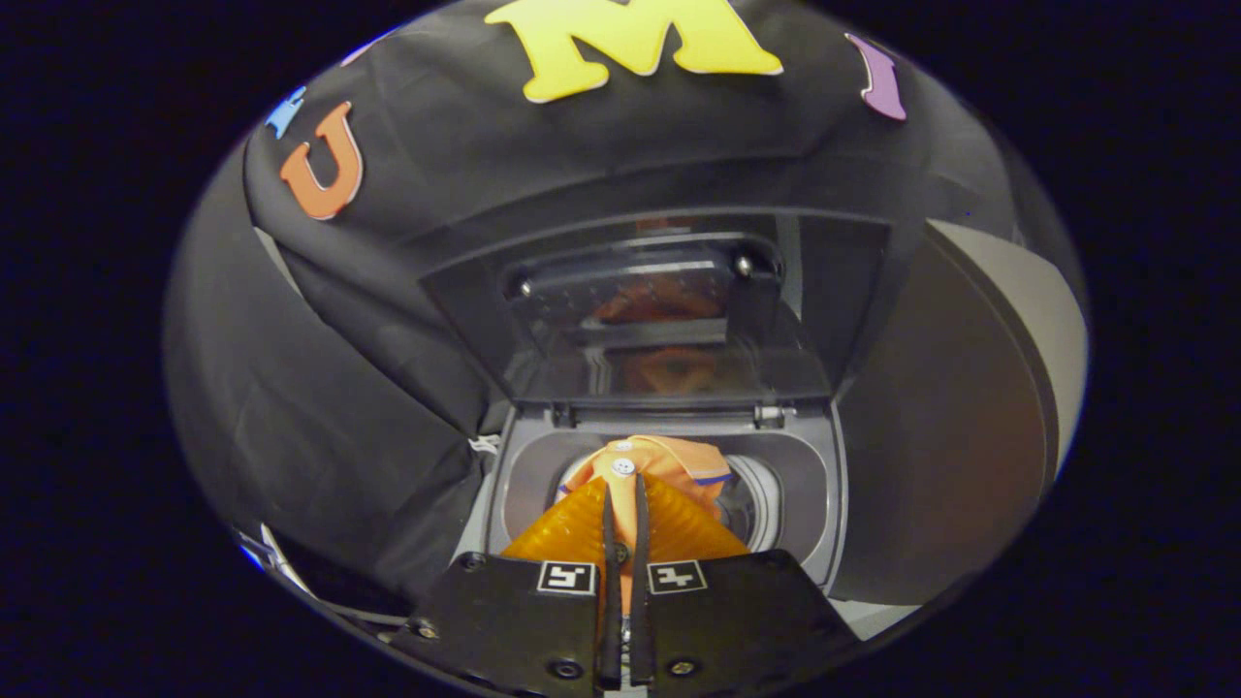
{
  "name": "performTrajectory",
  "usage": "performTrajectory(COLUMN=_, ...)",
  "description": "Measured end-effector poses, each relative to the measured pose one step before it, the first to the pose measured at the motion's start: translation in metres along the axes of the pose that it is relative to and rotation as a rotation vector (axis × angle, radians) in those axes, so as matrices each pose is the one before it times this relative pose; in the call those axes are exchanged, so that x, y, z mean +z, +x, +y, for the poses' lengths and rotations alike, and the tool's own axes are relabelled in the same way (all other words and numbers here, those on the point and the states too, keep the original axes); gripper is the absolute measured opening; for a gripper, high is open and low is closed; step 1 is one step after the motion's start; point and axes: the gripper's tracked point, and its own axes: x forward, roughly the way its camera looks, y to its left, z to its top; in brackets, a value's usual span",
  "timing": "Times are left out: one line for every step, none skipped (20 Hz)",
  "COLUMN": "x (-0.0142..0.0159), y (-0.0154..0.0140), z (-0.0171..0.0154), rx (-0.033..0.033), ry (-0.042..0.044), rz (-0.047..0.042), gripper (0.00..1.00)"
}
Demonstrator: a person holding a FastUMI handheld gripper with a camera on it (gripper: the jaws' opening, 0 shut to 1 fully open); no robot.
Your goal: Put the clothes into the washing machine and then close the washing machine lid.
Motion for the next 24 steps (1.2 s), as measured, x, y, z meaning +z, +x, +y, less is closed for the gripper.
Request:
performTrajectory(x=-0.00885, y=0.0075, z=-0.00449, rx=-0.0173, ry=0.01244, rz=0.02208, gripper=0.07)
performTrajectory(x=-0.00576, y=0.00462, z=-0.00503, rx=-0.01377, ry=0.00733, rz=0.01841, gripper=0.07)
performTrajectory(x=-0.00642, y=0.00485, z=-0.00496, rx=-0.01515, ry=0.00035, rz=0.02074, gripper=0.07)
performTrajectory(x=-0.00371, y=0.0053, z=-0.00242, rx=-0.01665, ry=0.00256, rz=0.01788, gripper=0.07)
performTrajectory(x=-0.00632, y=0.00239, z=-0.00089, rx=-0.00981, ry=-0.00034, rz=0.01616, gripper=0.07)
performTrajectory(x=-0.00093, y=0.00094, z=0.00053, rx=-0.00601, ry=0.0018, rz=0.01186, gripper=0.07)
performTrajectory(x=-0.00352, y=-0.00176, z=0.00099, rx=-0.00307, ry=-0.00506, rz=0.01291, gripper=0.07)
performTrajectory(x=-0.00146, y=-0.00045, z=-0.0002, rx=-0.00377, ry=-0.00677, rz=0.00787, gripper=0.07)
performTrajectory(x=-0.00088, y=0.00084, z=0.00045, rx=-0.00227, ry=-0.00542, rz=0.00038, gripper=0.07)
performTrajectory(x=0.00039, y=0.00198, z=0.00018, rx=-0.00687, ry=-0.0069, rz=-0.00181, gripper=0.07)
performTrajectory(x=-0.00186, y=0.00099, z=-0.00024, rx=-0.00639, ry=-0.00392, rz=0.00099, gripper=0.07)
performTrajectory(x=0.00042, y=-0.00045, z=0.00044, rx=-0.00456, ry=-0.00188, rz=0.00244, gripper=0.07)
performTrajectory(x=-0.00067, y=0.00088, z=0.00055, rx=-0.00501, ry=-0.00174, rz=0.00209, gripper=0.07)
performTrajectory(x=-0.00076, y=-0.0009, z=-0.00158, rx=-0.00819, ry=0.00126, rz=0.00357, gripper=0.07)
performTrajectory(x=-0.00188, y=0.00062, z=-0.00043, rx=-0.00612, ry=0.00416, rz=0.00262, gripper=0.07)
performTrajectory(x=0.00024, y=-0.00021, z=0.00055, rx=-0.00088, ry=0.0047, rz=0.00325, gripper=0.07)
performTrajectory(x=-0.00246, y=0.00055, z=-0.00116, rx=-0.00473, ry=0.00017, rz=0.00319, gripper=0.07)
performTrajectory(x=-0.00045, y=0.00074, z=-0.00133, rx=-0.00685, ry=0.00252, rz=0.00469, gripper=0.08)
performTrajectory(x=-0.00234, y=0.00007, z=-0.00002, rx=-0.00136, ry=0.00178, rz=0.00271, gripper=0.09)
performTrajectory(x=-0.00158, y=0.00204, z=-0.00006, rx=-0.00078, ry=0.00225, rz=0.00465, gripper=0.1)
performTrajectory(x=-0.00122, y=0.00075, z=0.00009, rx=0.00431, ry=0.00104, rz=0.00211, gripper=0.11)
performTrajectory(x=-0.00196, y=0.00012, z=0.0004, rx=0.00659, ry=-0.00167, rz=0.00167, gripper=0.11)
performTrajectory(x=0.00038, y=-0.00101, z=0.0023, rx=0.01312, ry=0.00005, rz=0.00706, gripper=0.14)
performTrajectory(x=-0.00142, y=0.00085, z=0.00238, rx=0.01086, ry=-0.003, rz=0.00152, gripper=0.16)
